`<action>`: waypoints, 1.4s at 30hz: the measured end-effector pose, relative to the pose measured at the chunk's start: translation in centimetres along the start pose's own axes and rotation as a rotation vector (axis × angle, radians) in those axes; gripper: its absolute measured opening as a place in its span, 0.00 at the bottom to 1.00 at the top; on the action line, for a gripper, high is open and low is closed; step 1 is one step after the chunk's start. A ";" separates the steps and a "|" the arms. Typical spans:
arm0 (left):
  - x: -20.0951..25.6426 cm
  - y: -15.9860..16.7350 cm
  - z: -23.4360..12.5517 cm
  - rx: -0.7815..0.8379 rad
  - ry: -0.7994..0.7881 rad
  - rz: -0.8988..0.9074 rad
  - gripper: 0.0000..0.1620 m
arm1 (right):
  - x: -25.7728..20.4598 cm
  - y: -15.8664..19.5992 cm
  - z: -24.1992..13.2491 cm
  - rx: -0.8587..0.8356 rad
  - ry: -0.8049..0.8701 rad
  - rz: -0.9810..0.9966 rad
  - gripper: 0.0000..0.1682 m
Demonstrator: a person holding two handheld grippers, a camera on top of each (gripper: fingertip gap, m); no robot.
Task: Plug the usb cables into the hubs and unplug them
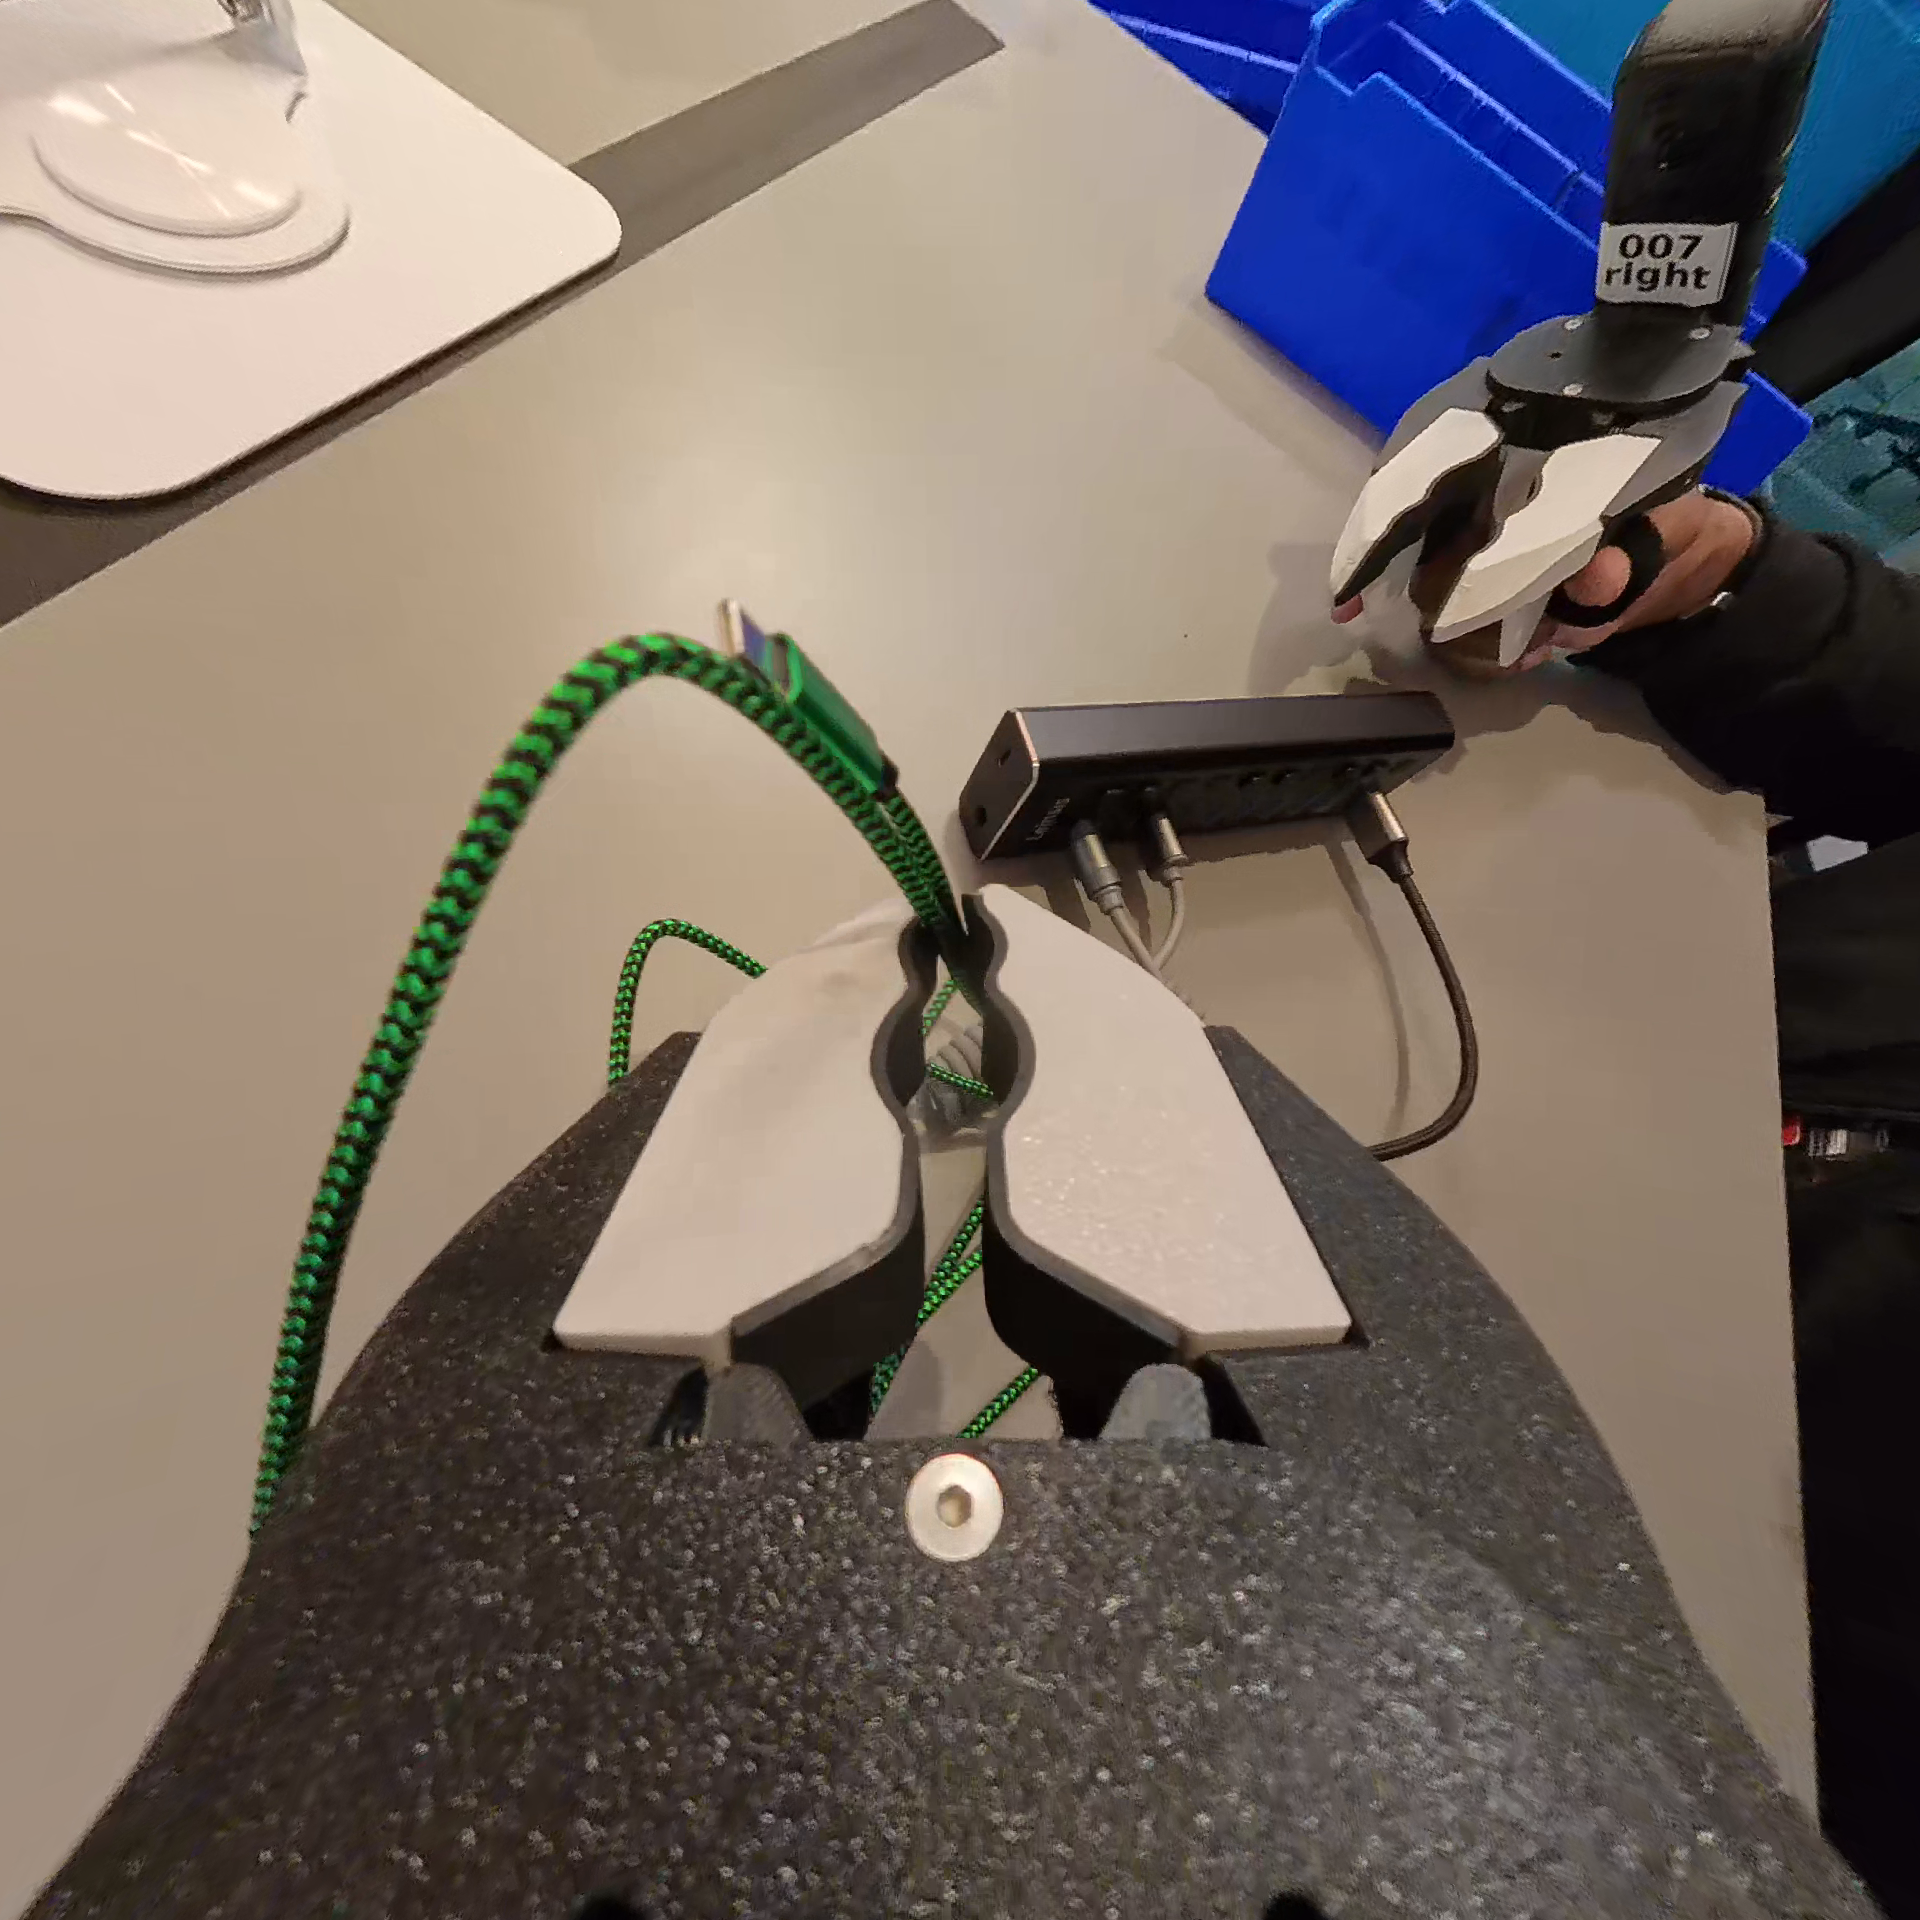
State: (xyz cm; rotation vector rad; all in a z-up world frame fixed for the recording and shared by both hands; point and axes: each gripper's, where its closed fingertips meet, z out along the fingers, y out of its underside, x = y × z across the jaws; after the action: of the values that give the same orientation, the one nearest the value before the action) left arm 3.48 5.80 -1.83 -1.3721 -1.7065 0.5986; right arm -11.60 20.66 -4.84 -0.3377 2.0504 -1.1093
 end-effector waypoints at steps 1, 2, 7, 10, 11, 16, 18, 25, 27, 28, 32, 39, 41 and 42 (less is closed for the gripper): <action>-0.2 0.1 0.1 0.014 -0.002 0.004 0.03 | 0.0 0.0 0.0 0.001 0.001 0.003 0.18; -0.4 0.3 0.2 0.028 -0.008 0.010 0.04 | 0.1 -0.1 0.0 0.004 0.001 0.008 0.18; -0.6 0.2 0.6 0.148 -0.017 -0.004 0.05 | 0.7 -0.5 0.1 0.011 0.001 0.045 0.20; 0.1 0.3 0.9 0.186 0.024 -0.013 0.04 | 1.1 -1.0 0.5 0.010 0.006 0.027 0.22; 0.4 0.4 1.0 0.190 0.051 -0.011 0.03 | 1.4 -1.4 0.6 0.015 0.016 0.012 0.22; 2.3 0.4 1.2 0.232 0.210 -0.038 0.02 | 1.6 -5.1 2.1 0.035 0.004 -0.043 0.23; 2.5 0.5 1.4 0.239 0.245 -0.052 0.01 | 1.0 -7.2 3.3 0.036 -0.015 -0.100 0.23; 3.9 0.6 2.5 0.238 0.297 -0.017 0.02 | -1.9 -11.3 11.0 -0.129 -0.150 -0.154 0.28; 4.4 0.6 2.8 0.232 0.309 -0.006 0.02 | -2.0 -11.1 12.9 -0.177 -0.173 -0.176 0.29; 4.5 0.7 2.9 0.226 0.314 -0.003 0.02 | -2.2 -10.9 13.5 -0.193 -0.198 -0.186 0.31; 4.8 1.0 3.4 0.200 0.330 0.003 0.02 | -3.1 -11.1 14.0 -0.159 -0.315 -0.164 0.16; 4.0 0.9 3.4 0.198 0.282 -0.024 0.03 | -2.8 -10.9 13.4 -0.095 -0.369 -0.132 0.03; 2.7 0.7 3.0 0.210 0.206 -0.034 0.09 | -2.4 -11.1 13.3 -0.077 -0.354 -0.111 0.03; 1.9 0.7 2.5 0.215 0.165 -0.040 0.10 | -2.2 -11.2 13.1 -0.069 -0.349 -0.099 0.03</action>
State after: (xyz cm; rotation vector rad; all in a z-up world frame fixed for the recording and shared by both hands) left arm 1.66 8.14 -3.11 -1.1979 -1.4888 0.6104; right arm -1.89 7.44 0.87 -0.6277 1.7791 -0.9621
